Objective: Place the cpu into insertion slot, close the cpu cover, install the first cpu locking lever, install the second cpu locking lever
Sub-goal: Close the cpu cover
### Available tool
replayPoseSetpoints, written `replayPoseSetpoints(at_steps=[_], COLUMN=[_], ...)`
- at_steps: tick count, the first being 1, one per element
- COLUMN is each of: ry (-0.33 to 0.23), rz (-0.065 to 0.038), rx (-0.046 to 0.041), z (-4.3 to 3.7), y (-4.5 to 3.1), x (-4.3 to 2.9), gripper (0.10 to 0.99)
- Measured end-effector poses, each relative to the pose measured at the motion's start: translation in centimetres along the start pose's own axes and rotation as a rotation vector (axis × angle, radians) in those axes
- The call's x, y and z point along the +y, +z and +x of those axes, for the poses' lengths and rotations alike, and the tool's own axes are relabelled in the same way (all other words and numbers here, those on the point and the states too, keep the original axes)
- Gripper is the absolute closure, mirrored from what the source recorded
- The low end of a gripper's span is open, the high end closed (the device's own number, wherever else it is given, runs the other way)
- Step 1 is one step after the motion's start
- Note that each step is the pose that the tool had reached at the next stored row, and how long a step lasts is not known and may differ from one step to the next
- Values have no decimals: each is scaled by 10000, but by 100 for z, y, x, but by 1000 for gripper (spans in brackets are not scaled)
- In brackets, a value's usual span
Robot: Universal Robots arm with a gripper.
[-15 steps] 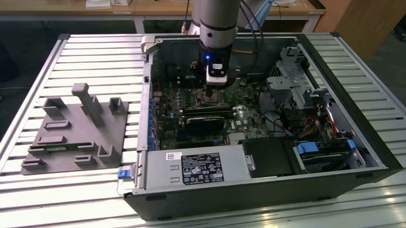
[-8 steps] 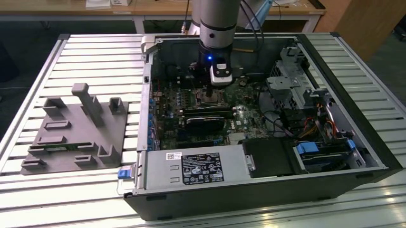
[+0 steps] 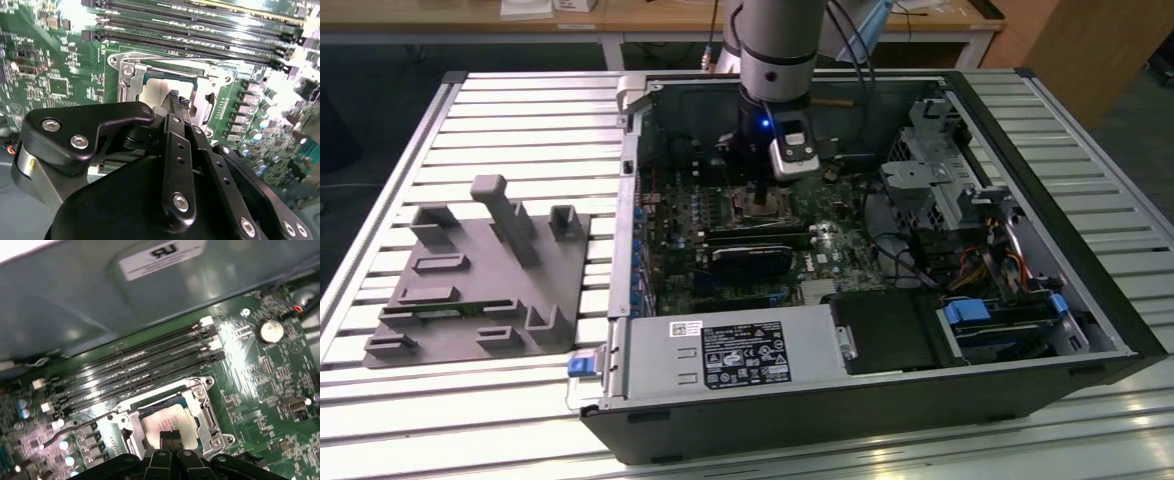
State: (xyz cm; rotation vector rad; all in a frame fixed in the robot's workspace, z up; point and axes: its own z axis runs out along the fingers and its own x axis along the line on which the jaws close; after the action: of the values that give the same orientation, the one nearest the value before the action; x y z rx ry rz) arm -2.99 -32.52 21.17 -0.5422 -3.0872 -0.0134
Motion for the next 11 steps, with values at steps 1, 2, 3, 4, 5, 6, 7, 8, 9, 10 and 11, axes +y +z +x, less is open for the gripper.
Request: replayPoseSetpoints(at_steps=[1, 2, 3, 4, 5, 6, 7, 8, 9, 10, 11], ry=[-177, -324, -455, -578, -681, -789, -894, -995, -1104, -1215, -1319], rz=[1, -1, -2, -7, -15, -26, -35, -43, -51, -58, -65], rx=[0, -4, -14, -33, -58, -88, -118, -147, -172, -198, -220], z=[0, 0, -1, -1, -1, -2, -2, -3, -3, -4, -5], y=[1, 3, 4, 6, 8, 11, 13, 15, 17, 17, 18], x=[0, 0, -1, -1, -3, -4, -5, -7, -8, -10, -12], gripper=[980, 980, 980, 980, 980, 980, 980, 980, 980, 980, 980])
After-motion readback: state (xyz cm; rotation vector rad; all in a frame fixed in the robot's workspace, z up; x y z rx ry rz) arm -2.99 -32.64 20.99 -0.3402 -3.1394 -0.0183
